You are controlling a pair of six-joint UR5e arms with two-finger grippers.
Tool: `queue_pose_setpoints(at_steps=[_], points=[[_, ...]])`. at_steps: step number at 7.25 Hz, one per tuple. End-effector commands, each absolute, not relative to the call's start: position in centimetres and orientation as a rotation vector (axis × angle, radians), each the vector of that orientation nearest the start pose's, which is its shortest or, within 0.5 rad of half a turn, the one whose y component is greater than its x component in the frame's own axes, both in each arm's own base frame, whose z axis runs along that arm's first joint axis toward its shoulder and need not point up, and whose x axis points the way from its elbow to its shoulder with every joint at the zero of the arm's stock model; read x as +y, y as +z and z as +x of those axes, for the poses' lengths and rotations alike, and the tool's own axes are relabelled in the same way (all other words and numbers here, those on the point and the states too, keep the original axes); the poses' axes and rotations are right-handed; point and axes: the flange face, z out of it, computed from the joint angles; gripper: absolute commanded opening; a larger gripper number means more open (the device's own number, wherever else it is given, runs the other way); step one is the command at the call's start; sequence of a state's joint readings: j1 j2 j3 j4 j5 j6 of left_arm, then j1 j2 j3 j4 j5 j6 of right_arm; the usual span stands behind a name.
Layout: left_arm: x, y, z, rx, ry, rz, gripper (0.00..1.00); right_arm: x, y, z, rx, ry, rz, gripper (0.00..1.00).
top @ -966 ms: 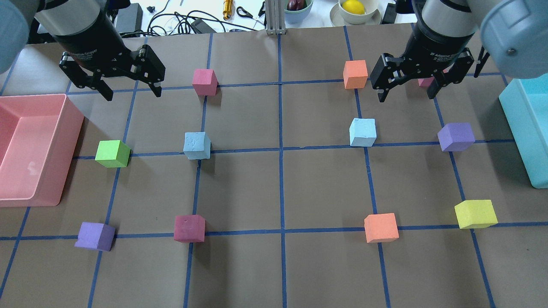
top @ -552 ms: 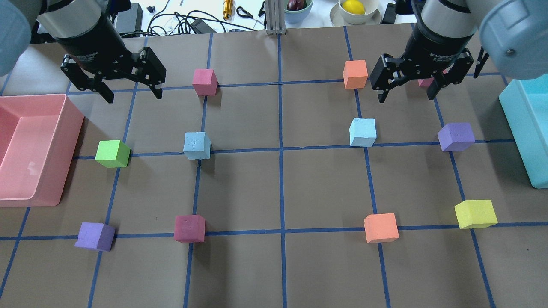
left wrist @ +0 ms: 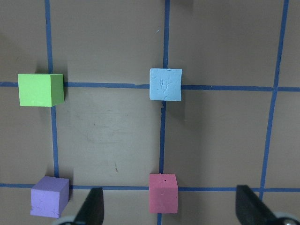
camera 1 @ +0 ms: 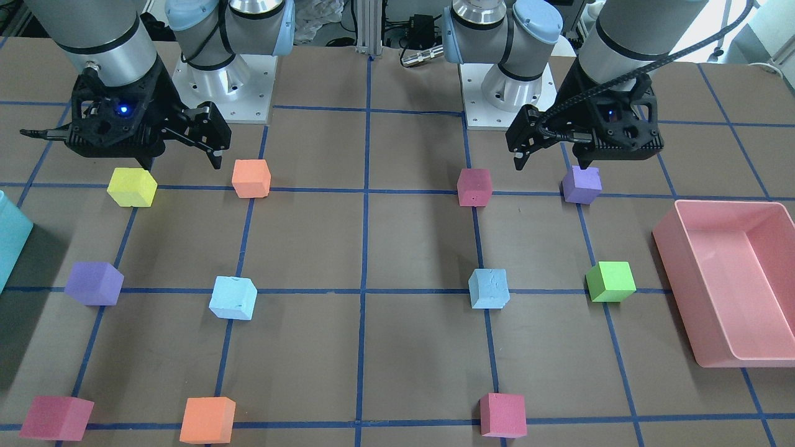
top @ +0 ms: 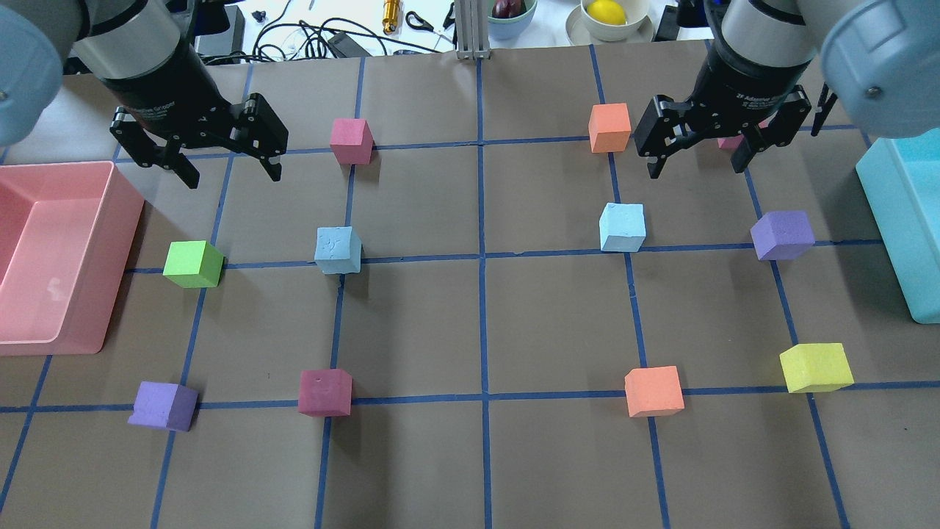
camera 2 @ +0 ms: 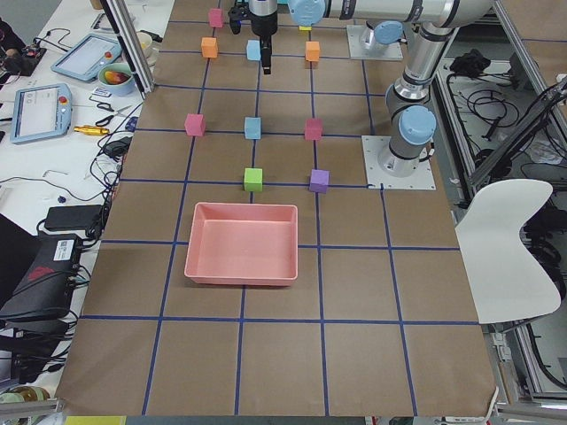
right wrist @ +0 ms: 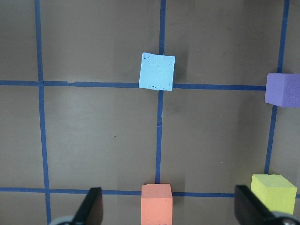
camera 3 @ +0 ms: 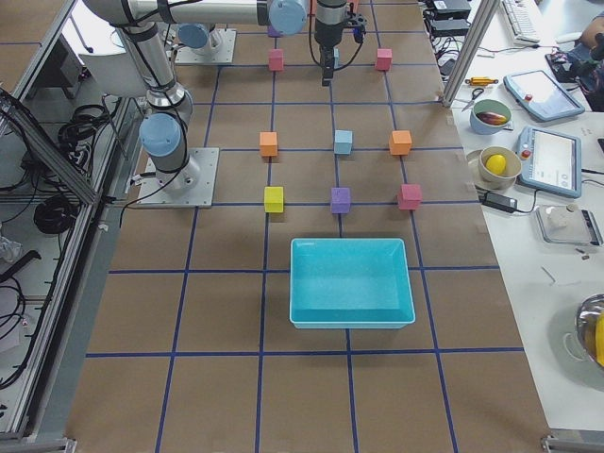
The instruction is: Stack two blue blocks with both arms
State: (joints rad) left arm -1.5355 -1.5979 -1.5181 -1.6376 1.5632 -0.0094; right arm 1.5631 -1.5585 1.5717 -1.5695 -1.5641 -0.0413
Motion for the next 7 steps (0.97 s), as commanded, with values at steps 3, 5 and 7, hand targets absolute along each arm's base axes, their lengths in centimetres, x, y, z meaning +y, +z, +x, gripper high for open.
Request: queue_pose_setpoints(at_steps=[3,5,7], points=[[-51.4,45.9,-11.5,3.145,0.123,-0.075,1.00,-49.6,48.1,13.0,3.134,0.026,-0.053,1.00],[-52.6,40.1,-11.7,3.150,0.053,-0.063,1.00,-49.7,48.0,13.0,3.134,0.031,-0.060,1.00],[-53.1,33.8,-11.7,3.152,0.029,-0.063,1.00,-51.8,44.1,13.1,3.122,0.142,-0.076,1.00]])
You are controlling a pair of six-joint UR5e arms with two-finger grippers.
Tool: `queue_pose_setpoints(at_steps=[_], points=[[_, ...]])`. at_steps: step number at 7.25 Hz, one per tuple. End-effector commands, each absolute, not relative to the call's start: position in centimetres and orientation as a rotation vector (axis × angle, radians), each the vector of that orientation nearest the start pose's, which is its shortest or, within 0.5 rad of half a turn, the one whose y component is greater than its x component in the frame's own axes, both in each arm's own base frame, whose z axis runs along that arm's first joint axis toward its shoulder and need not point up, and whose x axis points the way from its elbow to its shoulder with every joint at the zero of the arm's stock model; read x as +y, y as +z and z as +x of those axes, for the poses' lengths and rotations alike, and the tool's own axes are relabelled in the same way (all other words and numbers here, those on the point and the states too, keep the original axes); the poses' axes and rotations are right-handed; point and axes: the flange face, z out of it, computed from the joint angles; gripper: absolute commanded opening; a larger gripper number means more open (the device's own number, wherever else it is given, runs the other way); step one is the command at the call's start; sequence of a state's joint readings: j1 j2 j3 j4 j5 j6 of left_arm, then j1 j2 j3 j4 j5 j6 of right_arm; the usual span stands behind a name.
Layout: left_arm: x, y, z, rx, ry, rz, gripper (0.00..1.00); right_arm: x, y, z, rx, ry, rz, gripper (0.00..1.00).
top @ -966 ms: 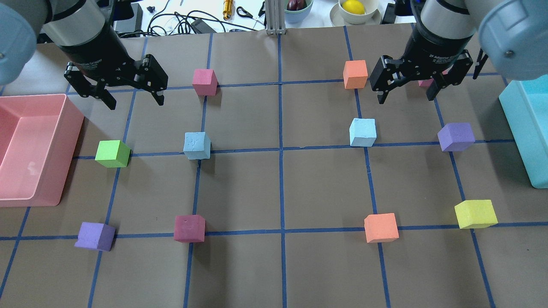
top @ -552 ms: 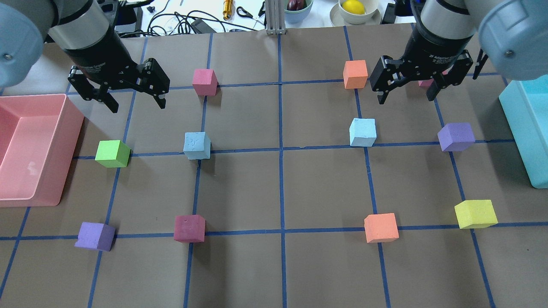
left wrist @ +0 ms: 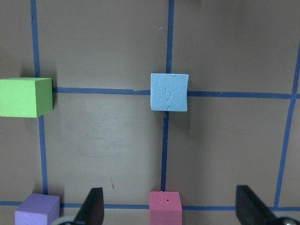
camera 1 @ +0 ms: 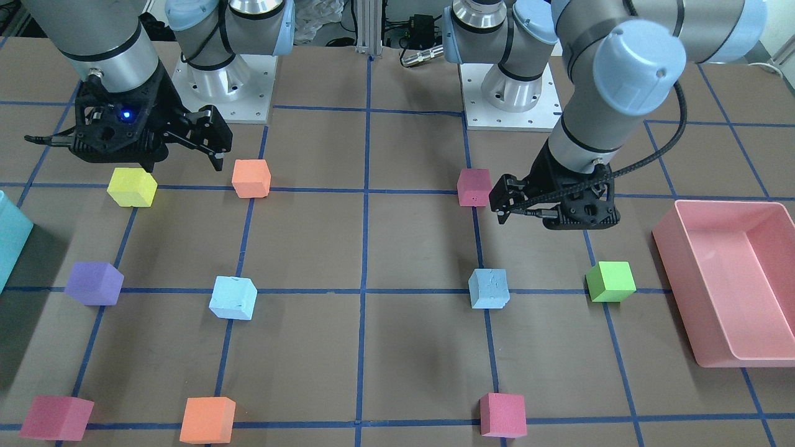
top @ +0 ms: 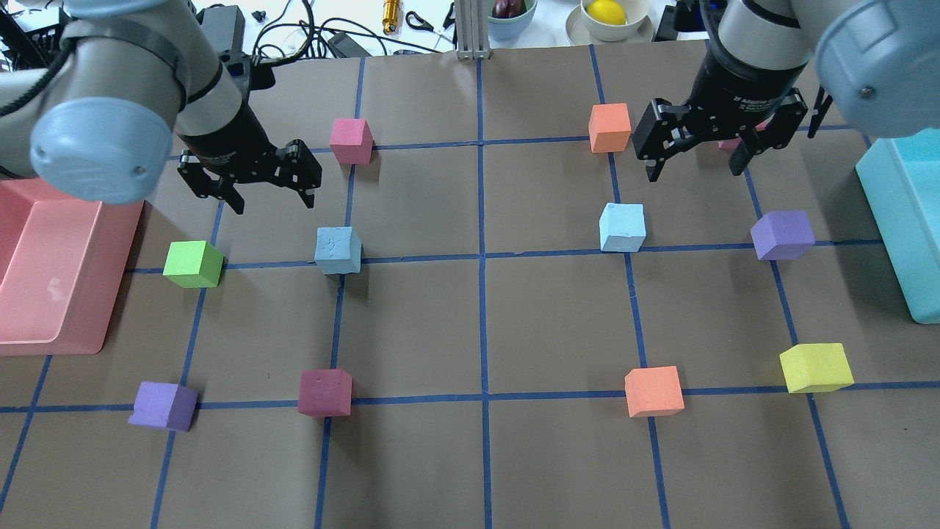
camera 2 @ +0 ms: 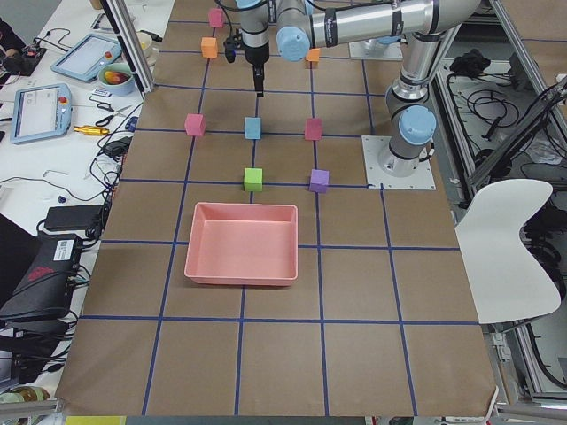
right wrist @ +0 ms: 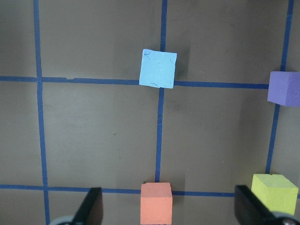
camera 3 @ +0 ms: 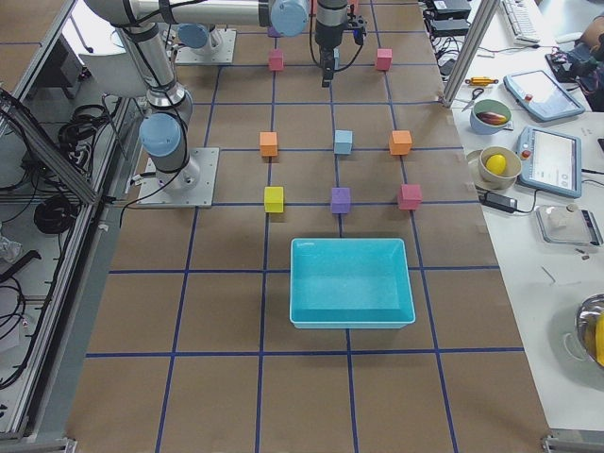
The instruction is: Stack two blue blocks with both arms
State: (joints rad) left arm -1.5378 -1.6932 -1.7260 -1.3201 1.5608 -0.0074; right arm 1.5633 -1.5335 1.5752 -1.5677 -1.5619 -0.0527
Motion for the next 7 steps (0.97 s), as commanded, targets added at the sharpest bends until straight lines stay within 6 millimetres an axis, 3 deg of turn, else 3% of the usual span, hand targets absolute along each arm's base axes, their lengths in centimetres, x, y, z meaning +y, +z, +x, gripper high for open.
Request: queue_pose_setpoints(at_steps=[1,2,3,5,7], points=[[-53.7,32.0,-11.7,3.152,-0.007,-0.065,1.00,-54.4,39.9,13.0,3.118,0.217,-0.075,1.00],[-54.6,29.7,-11.7,3.153,0.014,-0.063,1.00,-57.9,36.3,13.2,3.109,0.131,-0.056,1.00],[-55.6,27.4,-12.2,3.153,0.017,-0.073,1.00,-60.1,33.3,13.1,3.111,0.090,-0.054,1.00],[-56.5,23.7,-12.9,3.151,0.060,-0.058,1.00,-62.8,28.1,13.0,3.116,0.071,-0.045,1.00],[-56.6,21.2,-13.0,3.151,0.061,-0.056,1.00,-63.2,24.9,12.6,3.130,0.156,-0.017,1.00]])
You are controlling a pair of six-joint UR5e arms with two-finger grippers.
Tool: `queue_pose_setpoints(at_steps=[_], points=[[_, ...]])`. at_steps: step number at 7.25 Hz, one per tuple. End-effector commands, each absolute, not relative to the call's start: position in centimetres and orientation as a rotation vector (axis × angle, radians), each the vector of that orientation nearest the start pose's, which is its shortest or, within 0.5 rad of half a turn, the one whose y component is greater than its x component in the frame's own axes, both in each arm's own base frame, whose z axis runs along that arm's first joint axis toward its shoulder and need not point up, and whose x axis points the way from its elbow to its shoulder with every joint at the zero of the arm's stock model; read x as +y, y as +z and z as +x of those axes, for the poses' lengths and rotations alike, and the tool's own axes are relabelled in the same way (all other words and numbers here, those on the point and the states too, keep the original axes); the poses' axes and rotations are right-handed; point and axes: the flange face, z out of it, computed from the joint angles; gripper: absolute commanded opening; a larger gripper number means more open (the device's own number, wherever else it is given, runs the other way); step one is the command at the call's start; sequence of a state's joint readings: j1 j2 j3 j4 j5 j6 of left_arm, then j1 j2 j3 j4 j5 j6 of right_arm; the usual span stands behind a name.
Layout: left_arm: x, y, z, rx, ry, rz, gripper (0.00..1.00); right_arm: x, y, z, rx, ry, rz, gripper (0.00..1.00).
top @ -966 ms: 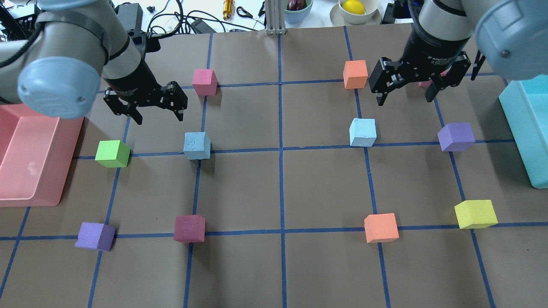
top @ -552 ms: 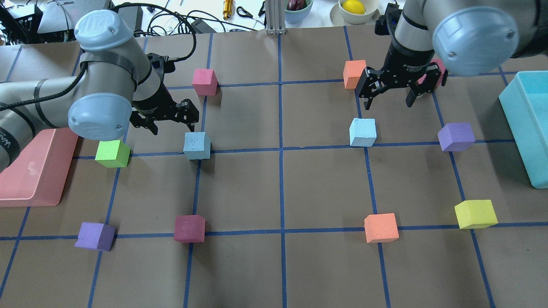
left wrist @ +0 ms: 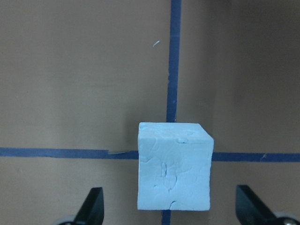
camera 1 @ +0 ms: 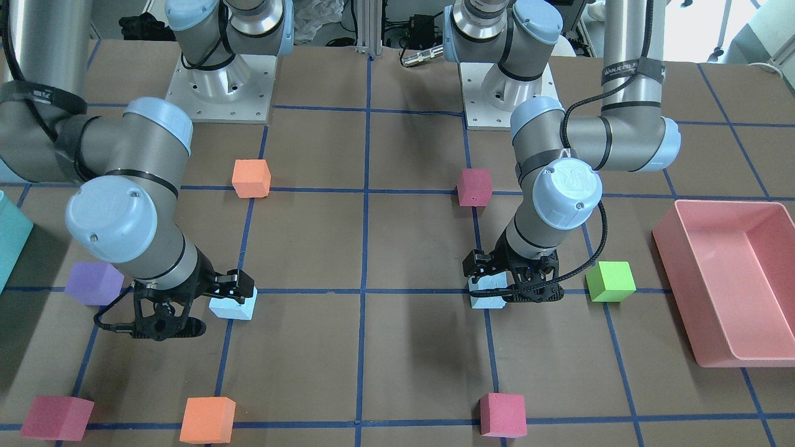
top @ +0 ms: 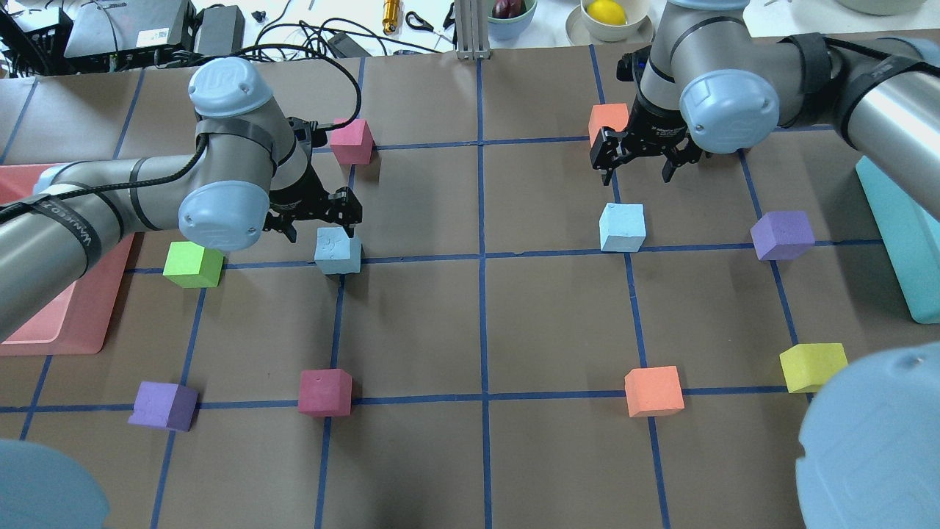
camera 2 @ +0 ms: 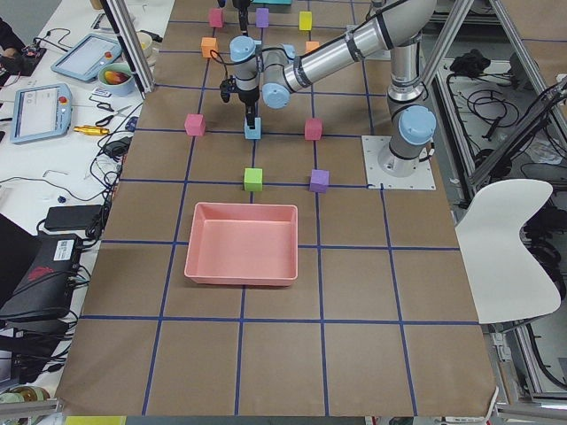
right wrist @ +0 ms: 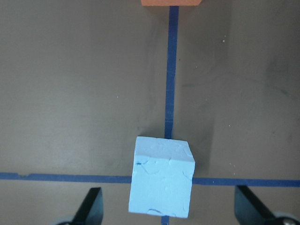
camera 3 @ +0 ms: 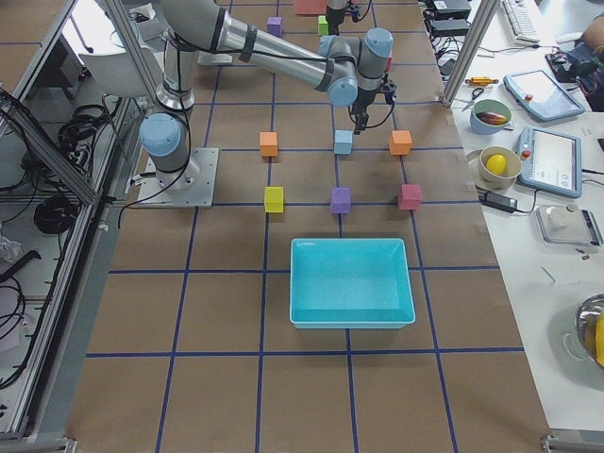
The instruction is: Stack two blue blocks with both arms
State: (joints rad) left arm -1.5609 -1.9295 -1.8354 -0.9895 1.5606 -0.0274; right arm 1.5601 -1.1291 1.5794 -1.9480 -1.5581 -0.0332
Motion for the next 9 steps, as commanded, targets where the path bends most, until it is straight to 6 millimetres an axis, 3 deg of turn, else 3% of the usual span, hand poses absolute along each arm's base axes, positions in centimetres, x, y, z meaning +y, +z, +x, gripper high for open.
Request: queue_pose_setpoints(at_steps=[1,3,4,6,7,9], points=[[-56.5,20.1,-13.0,3.151,0.072,-0.042,1.00,-63.1,23.7,12.6,3.126,0.191,-0.011,1.00],[-55.7,18.9,-13.0,3.148,0.116,-0.037,1.00,-61.8,20.7,12.6,3.121,0.276,0.020,1.00],[-55.3,18.5,-13.0,3.148,0.133,-0.034,1.00,-61.5,20.2,12.7,3.122,0.288,0.087,1.00],[-55.9,19.1,-12.9,3.149,0.066,-0.051,0.94,-61.4,20.0,12.8,3.108,0.295,0.154,0.00],[-56.1,19.2,-12.9,3.152,0.037,-0.041,0.96,-61.2,19.8,12.7,3.113,0.305,0.146,0.00],[-56.3,19.0,-12.9,3.150,0.036,-0.039,0.98,-61.6,22.1,13.3,3.110,0.258,0.139,0.00]])
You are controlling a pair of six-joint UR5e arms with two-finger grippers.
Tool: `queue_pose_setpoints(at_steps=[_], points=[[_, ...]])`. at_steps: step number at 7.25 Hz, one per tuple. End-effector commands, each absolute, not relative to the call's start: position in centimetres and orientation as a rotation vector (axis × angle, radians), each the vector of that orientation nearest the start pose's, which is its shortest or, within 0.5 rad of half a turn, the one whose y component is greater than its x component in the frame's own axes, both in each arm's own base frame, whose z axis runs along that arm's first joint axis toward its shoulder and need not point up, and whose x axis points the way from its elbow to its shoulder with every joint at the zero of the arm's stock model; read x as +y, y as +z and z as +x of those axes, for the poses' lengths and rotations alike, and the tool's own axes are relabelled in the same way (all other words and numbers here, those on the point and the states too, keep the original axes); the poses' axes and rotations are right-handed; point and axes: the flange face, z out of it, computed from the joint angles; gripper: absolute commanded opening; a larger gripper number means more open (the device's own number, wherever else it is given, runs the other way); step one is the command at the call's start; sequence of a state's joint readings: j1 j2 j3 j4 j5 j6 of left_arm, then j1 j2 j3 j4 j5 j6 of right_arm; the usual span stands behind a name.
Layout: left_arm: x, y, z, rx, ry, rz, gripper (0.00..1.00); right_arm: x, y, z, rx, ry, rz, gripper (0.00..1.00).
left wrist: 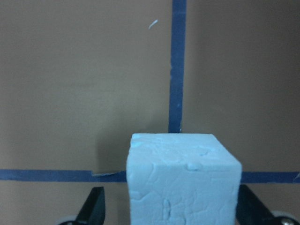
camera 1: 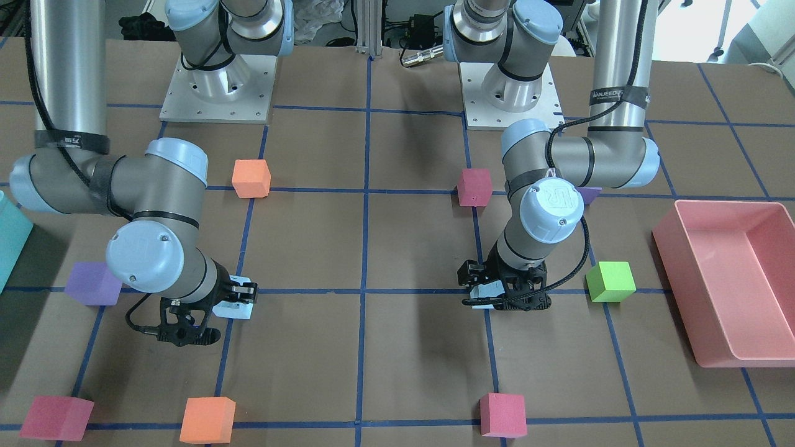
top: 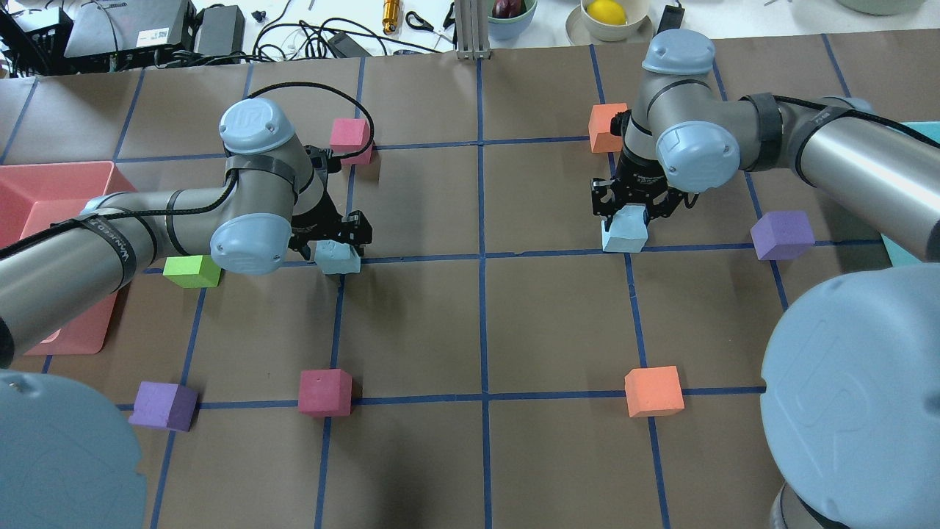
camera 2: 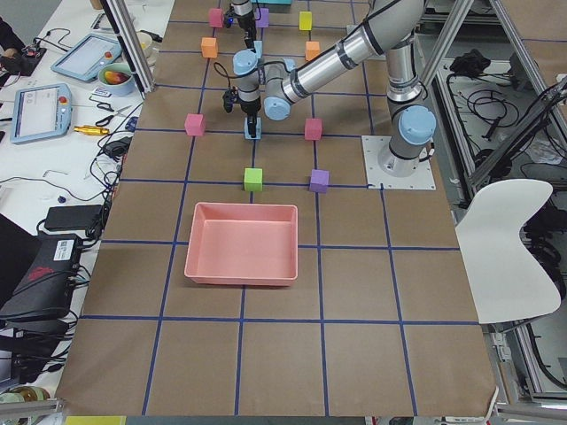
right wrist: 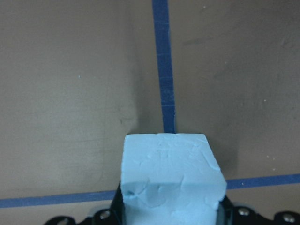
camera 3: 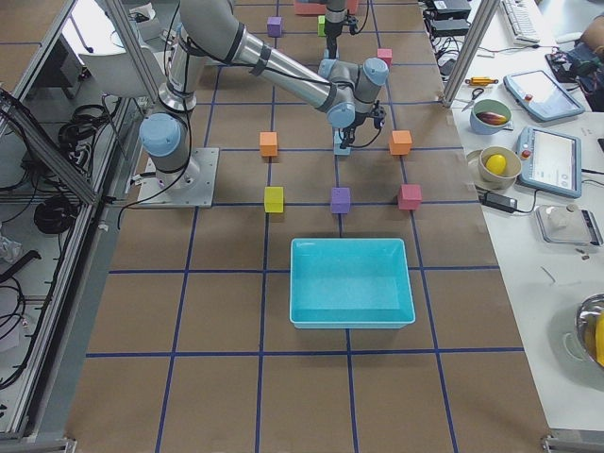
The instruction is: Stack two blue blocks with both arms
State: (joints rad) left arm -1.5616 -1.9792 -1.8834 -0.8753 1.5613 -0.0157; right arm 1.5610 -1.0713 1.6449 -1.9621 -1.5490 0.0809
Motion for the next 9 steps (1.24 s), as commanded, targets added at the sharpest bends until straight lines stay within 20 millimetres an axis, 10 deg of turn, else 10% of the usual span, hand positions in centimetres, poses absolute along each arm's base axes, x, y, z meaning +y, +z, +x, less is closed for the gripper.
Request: queue_pose_setpoints(at_steps=[1,4,6,9], points=[[-56.4,18.7,-13.0,3.152,0.029,-0.041,0.98,-60.1,24.4,15.0,3.109,0.284,0.100,0.00],[-56.2,18.5,-13.1,3.155,0.024,-0.056,0.76,-51.4,29.7,28.1,3.117,0.299,-0.175,0.00],[-56.0,18.9,-13.4,3.156,0.022,-0.049,0.00,-49.9,27.7,33.1,3.099,0.238,-0.132,0.00],[-56.5,20.7,-13.4,3.155,-0.036,-0.048,0.00,-48.2,23.8,34.2,3.098,0.252,-0.150,0.00]])
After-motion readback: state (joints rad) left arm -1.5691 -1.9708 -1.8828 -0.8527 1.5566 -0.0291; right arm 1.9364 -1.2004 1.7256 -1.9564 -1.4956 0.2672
